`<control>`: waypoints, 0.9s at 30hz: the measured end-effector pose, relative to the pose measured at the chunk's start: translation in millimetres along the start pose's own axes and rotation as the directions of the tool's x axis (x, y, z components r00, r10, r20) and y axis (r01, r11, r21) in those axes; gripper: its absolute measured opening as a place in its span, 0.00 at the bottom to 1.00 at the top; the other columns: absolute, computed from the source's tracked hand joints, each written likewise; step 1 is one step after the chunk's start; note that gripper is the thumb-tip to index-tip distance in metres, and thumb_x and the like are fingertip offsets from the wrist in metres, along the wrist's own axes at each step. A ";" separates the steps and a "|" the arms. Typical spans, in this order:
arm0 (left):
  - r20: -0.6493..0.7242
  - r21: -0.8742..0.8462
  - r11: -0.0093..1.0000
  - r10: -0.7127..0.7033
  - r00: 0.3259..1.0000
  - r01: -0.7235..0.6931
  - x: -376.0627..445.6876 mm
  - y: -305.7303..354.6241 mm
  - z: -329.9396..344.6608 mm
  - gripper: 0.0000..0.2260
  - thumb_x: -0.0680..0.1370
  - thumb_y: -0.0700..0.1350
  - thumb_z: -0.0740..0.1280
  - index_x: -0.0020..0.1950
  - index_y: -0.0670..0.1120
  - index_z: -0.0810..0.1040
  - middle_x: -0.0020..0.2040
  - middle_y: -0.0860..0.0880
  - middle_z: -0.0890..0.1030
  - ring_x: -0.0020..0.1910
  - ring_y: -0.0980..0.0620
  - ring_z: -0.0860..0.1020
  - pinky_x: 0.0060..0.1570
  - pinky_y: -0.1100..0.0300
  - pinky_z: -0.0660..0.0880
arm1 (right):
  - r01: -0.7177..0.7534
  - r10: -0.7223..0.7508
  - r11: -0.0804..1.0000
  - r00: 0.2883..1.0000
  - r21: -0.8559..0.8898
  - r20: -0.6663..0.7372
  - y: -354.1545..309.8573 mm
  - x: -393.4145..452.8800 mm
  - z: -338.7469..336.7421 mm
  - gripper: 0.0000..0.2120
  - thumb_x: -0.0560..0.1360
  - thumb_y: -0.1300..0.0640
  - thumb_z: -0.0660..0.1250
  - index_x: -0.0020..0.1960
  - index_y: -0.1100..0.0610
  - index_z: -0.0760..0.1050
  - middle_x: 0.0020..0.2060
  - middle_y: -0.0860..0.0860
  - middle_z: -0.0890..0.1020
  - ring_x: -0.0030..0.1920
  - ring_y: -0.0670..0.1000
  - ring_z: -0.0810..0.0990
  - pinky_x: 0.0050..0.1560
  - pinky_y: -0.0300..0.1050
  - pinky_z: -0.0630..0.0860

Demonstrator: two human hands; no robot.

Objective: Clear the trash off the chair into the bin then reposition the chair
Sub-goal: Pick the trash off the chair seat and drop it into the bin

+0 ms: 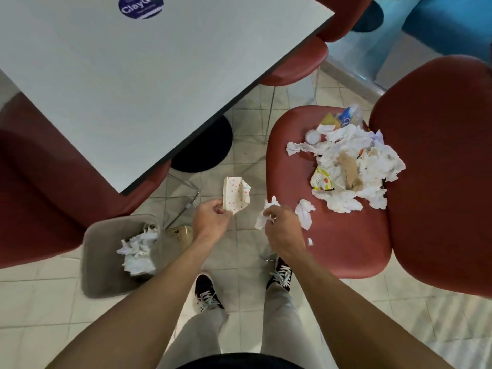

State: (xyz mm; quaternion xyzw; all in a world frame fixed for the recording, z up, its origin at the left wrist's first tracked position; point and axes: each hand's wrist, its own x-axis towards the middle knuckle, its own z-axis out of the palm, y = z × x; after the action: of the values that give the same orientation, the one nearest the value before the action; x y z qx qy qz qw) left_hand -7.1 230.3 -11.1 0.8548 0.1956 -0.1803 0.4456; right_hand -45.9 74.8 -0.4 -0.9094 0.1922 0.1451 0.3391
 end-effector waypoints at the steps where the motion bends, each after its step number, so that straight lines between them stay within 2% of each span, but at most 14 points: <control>1: -0.019 -0.007 1.000 -0.007 1.000 0.007 -0.7 -8.2 -13.8 0.05 0.72 0.38 0.71 0.43 0.48 0.79 0.30 0.55 0.75 0.29 0.60 0.72 0.27 0.68 0.66 | 0.022 -0.022 1.000 1.000 0.006 0.009 -11.9 -3.0 8.4 0.15 0.73 0.69 0.61 0.55 0.59 0.80 0.53 0.55 0.78 0.50 0.55 0.78 0.50 0.46 0.76; 4: -0.069 -0.029 0.999 -0.030 0.997 0.028 -0.7 -33.2 -51.0 0.04 0.73 0.39 0.71 0.45 0.47 0.81 0.32 0.54 0.77 0.30 0.60 0.73 0.26 0.72 0.66 | 0.075 -0.075 0.997 0.995 0.006 0.059 -44.6 -11.1 32.3 0.14 0.75 0.67 0.60 0.55 0.59 0.80 0.54 0.54 0.78 0.49 0.54 0.78 0.47 0.44 0.76; 7: -0.153 -0.056 0.995 -0.087 0.984 0.080 -3.8 -61.2 -88.5 0.05 0.73 0.41 0.71 0.48 0.44 0.82 0.38 0.50 0.80 0.36 0.54 0.76 0.36 0.64 0.70 | 0.134 -0.135 0.991 0.984 0.014 0.114 -77.0 -21.1 61.6 0.13 0.75 0.66 0.61 0.55 0.58 0.80 0.55 0.55 0.78 0.49 0.53 0.78 0.44 0.41 0.72; 8: -0.177 -0.073 0.993 -0.106 0.979 0.094 -5.0 -71.3 -98.6 0.06 0.73 0.42 0.71 0.48 0.43 0.83 0.40 0.49 0.81 0.38 0.53 0.77 0.39 0.63 0.71 | 0.154 -0.154 0.988 0.979 0.010 0.131 -86.0 -24.5 70.6 0.12 0.76 0.66 0.61 0.56 0.58 0.79 0.55 0.54 0.78 0.48 0.52 0.78 0.43 0.39 0.71; 10: -0.221 -0.088 0.989 -0.137 0.966 0.120 -9.4 -91.6 -119.0 0.06 0.73 0.42 0.71 0.49 0.43 0.83 0.41 0.49 0.82 0.40 0.52 0.78 0.43 0.63 0.71 | 0.186 -0.182 0.982 0.967 -0.007 0.178 -102.9 -32.0 88.6 0.12 0.77 0.63 0.62 0.56 0.56 0.79 0.54 0.53 0.79 0.47 0.52 0.78 0.45 0.41 0.74; 14: -0.297 -0.132 0.968 -0.244 0.923 0.214 -18.2 -135.6 -154.8 0.08 0.73 0.45 0.71 0.51 0.45 0.83 0.40 0.51 0.80 0.40 0.53 0.77 0.43 0.63 0.70 | 0.289 -0.264 0.955 0.929 -0.062 0.258 -132.2 -43.9 128.1 0.12 0.76 0.63 0.61 0.56 0.55 0.79 0.54 0.54 0.80 0.52 0.54 0.79 0.51 0.47 0.76; 18: -0.347 -0.172 0.944 -0.326 0.879 0.283 -25.2 -177.0 -177.1 0.09 0.72 0.45 0.72 0.50 0.44 0.83 0.39 0.50 0.80 0.42 0.49 0.79 0.43 0.62 0.70 | 0.310 -0.266 0.948 0.898 -0.076 0.349 -154.8 -55.6 166.6 0.13 0.76 0.62 0.62 0.57 0.54 0.79 0.55 0.53 0.79 0.53 0.54 0.78 0.49 0.41 0.72; 23: -0.347 -0.210 0.922 -0.382 0.857 0.326 -35.0 -206.5 -192.6 0.06 0.72 0.44 0.72 0.48 0.45 0.82 0.35 0.54 0.79 0.34 0.58 0.76 0.32 0.69 0.66 | 0.343 -0.287 0.938 0.856 -0.055 0.431 -167.4 -71.6 201.5 0.17 0.74 0.60 0.65 0.62 0.50 0.76 0.59 0.52 0.77 0.55 0.54 0.78 0.57 0.46 0.74; 25: -0.335 -0.236 0.916 -0.391 0.858 0.325 -35.5 -212.3 -193.5 0.08 0.72 0.44 0.73 0.50 0.46 0.81 0.35 0.55 0.79 0.34 0.62 0.76 0.33 0.71 0.66 | 0.344 -0.286 0.938 0.840 -0.047 0.461 -167.5 -74.2 206.0 0.20 0.73 0.60 0.66 0.64 0.49 0.75 0.61 0.52 0.76 0.56 0.54 0.78 0.58 0.47 0.75; 27: -0.322 -0.252 0.913 -0.392 0.861 0.321 -33.9 -214.4 -192.2 0.10 0.71 0.43 0.74 0.51 0.46 0.81 0.36 0.53 0.80 0.35 0.61 0.76 0.33 0.71 0.67 | 0.340 -0.283 0.940 0.835 -0.039 0.472 -164.8 -72.9 207.1 0.21 0.72 0.60 0.67 0.65 0.49 0.74 0.61 0.52 0.77 0.57 0.54 0.77 0.58 0.47 0.75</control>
State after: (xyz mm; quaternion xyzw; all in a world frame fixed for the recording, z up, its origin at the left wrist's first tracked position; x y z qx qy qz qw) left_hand -116.6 497.3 -39.5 0.7753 0.4469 -0.0779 0.4394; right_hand -64.2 347.2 -29.9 -0.8869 -0.0533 0.3101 0.3383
